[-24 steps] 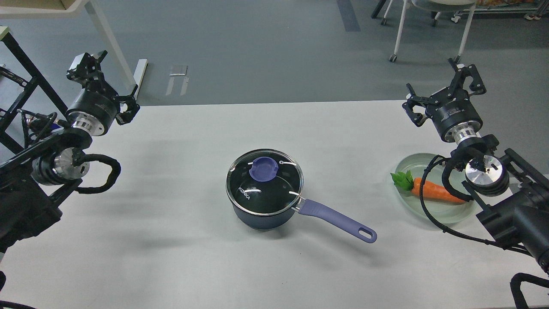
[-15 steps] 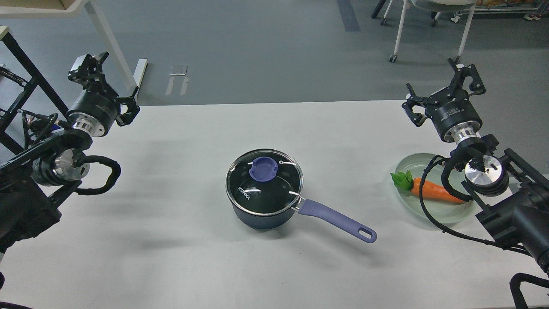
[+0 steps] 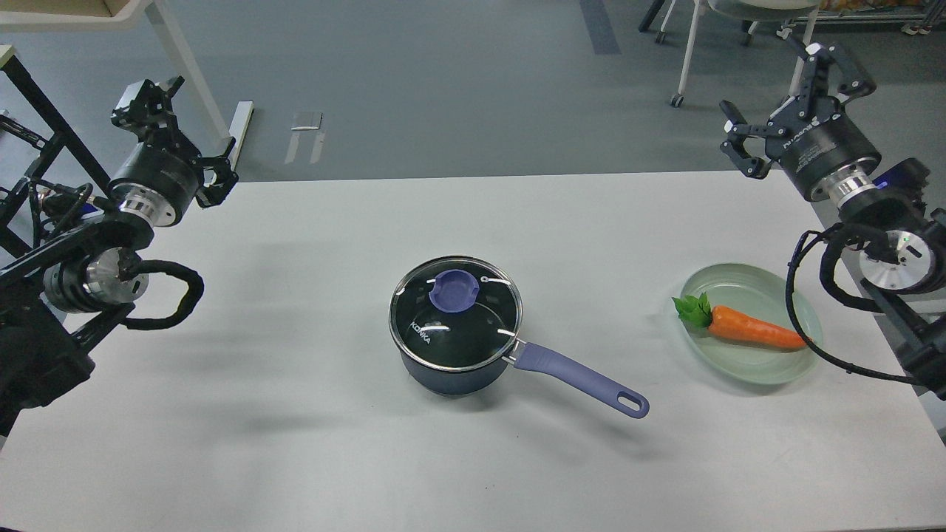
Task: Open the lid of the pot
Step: 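Reach the right gripper down to the purple saucepan handle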
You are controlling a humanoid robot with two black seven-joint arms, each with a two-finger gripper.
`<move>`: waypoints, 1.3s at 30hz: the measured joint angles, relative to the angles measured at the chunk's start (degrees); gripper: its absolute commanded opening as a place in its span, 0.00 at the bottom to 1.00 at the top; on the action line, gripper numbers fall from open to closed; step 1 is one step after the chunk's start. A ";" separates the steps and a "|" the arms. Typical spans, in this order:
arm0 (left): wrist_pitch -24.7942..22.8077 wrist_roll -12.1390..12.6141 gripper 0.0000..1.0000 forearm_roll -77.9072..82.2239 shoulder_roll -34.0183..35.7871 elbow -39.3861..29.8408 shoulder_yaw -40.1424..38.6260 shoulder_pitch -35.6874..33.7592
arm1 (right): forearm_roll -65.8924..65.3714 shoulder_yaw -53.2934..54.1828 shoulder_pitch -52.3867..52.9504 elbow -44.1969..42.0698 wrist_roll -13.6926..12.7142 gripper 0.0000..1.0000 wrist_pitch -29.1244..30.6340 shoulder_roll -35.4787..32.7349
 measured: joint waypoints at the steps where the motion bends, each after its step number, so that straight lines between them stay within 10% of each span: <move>1: -0.12 0.15 1.00 0.03 0.01 -0.09 0.02 0.00 | -4.16 -0.04 0.10 2.48 0.00 1.00 0.02 -1.72; 25: -0.32 0.74 1.00 2.10 1.87 -3.93 0.13 -0.13 | -78.66 -35.65 13.84 34.21 0.46 0.99 0.74 -14.02; 39: -0.83 0.66 1.00 2.15 1.85 -4.00 0.20 0.07 | -87.64 -44.56 10.83 34.15 0.46 0.67 0.63 -10.91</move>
